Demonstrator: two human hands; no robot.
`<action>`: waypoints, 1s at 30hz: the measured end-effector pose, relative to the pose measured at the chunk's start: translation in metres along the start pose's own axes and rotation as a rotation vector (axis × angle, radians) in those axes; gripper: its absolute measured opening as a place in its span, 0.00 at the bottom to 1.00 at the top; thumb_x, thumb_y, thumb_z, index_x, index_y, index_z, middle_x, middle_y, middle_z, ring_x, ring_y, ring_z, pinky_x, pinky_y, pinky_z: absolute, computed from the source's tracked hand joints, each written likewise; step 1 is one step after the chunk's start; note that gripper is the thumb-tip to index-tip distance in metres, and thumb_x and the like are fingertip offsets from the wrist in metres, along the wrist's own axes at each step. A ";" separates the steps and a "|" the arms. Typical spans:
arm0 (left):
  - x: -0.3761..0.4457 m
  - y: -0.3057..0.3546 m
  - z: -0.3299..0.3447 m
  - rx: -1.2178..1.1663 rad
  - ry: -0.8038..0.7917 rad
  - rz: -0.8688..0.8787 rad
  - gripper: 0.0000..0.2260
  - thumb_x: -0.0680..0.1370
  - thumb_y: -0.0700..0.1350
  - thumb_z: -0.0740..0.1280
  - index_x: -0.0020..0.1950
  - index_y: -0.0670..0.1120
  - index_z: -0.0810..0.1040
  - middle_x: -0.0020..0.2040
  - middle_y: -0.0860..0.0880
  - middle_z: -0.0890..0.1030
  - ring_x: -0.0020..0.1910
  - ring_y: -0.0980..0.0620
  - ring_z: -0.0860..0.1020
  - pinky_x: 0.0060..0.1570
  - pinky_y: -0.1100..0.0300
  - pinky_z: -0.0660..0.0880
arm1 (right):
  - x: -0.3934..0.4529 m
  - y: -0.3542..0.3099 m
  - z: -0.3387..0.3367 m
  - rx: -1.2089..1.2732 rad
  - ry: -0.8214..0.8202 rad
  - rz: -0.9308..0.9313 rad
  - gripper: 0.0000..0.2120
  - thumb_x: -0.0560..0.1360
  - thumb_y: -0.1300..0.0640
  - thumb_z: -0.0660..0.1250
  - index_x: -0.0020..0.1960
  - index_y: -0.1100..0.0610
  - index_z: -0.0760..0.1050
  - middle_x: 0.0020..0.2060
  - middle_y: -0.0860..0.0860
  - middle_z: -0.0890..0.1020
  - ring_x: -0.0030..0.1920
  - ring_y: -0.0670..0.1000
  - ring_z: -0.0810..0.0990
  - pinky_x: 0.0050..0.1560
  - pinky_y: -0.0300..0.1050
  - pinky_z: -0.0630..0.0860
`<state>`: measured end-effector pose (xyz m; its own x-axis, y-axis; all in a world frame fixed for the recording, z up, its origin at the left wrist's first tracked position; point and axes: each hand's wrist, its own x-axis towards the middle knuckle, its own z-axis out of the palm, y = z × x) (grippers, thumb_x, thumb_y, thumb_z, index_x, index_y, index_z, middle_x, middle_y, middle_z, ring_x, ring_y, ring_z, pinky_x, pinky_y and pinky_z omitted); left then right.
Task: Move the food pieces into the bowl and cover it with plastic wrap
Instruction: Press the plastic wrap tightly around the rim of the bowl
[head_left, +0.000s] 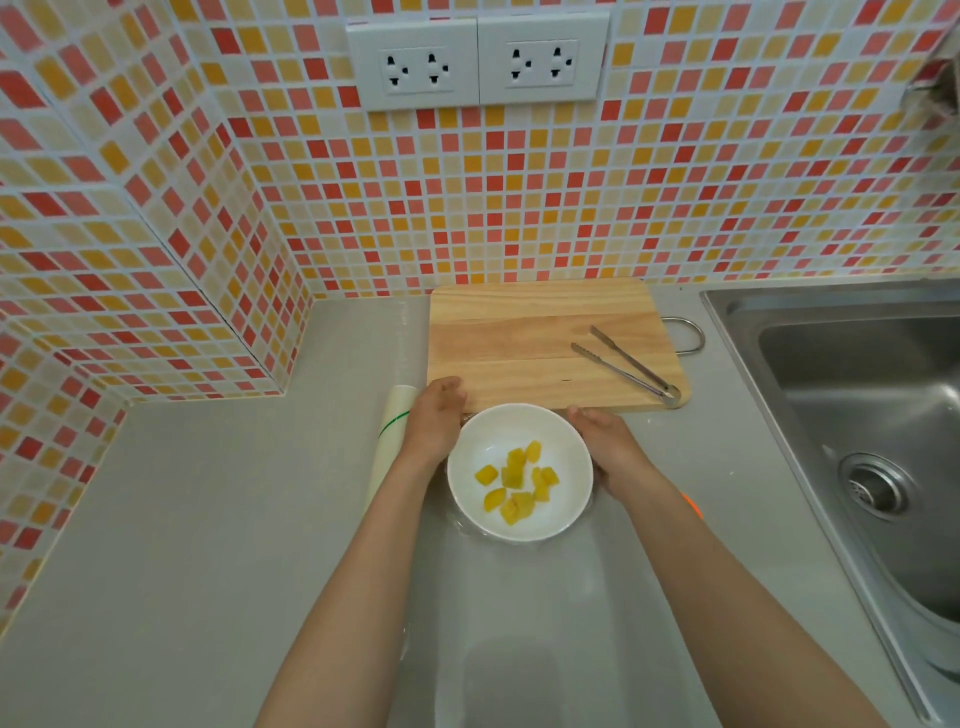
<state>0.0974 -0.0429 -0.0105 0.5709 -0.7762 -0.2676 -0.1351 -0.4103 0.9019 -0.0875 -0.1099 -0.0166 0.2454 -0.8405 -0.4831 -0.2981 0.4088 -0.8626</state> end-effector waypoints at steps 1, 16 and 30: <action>0.000 0.000 0.000 -0.031 -0.034 -0.029 0.15 0.79 0.41 0.60 0.65 0.42 0.72 0.62 0.40 0.77 0.55 0.43 0.78 0.58 0.53 0.74 | 0.000 0.001 0.000 0.009 -0.040 0.025 0.16 0.78 0.53 0.60 0.45 0.66 0.75 0.42 0.63 0.78 0.41 0.56 0.74 0.41 0.48 0.67; 0.001 -0.007 -0.003 0.023 -0.265 -0.063 0.38 0.69 0.35 0.70 0.76 0.48 0.57 0.33 0.44 0.82 0.31 0.56 0.78 0.38 0.64 0.74 | 0.005 0.016 -0.005 -0.516 0.252 -0.672 0.12 0.71 0.54 0.71 0.33 0.58 0.73 0.33 0.49 0.73 0.37 0.51 0.72 0.36 0.45 0.67; -0.014 -0.014 0.006 0.120 0.065 0.266 0.18 0.78 0.40 0.62 0.69 0.43 0.70 0.35 0.46 0.76 0.37 0.44 0.77 0.46 0.53 0.74 | 0.008 0.010 -0.014 -0.119 0.000 -0.438 0.14 0.67 0.59 0.75 0.27 0.58 0.74 0.24 0.51 0.73 0.27 0.44 0.68 0.30 0.38 0.66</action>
<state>0.0865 -0.0293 -0.0212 0.5531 -0.8331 -0.0012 -0.3793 -0.2531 0.8900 -0.1010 -0.1177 -0.0270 0.3722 -0.9250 -0.0768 -0.2702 -0.0288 -0.9624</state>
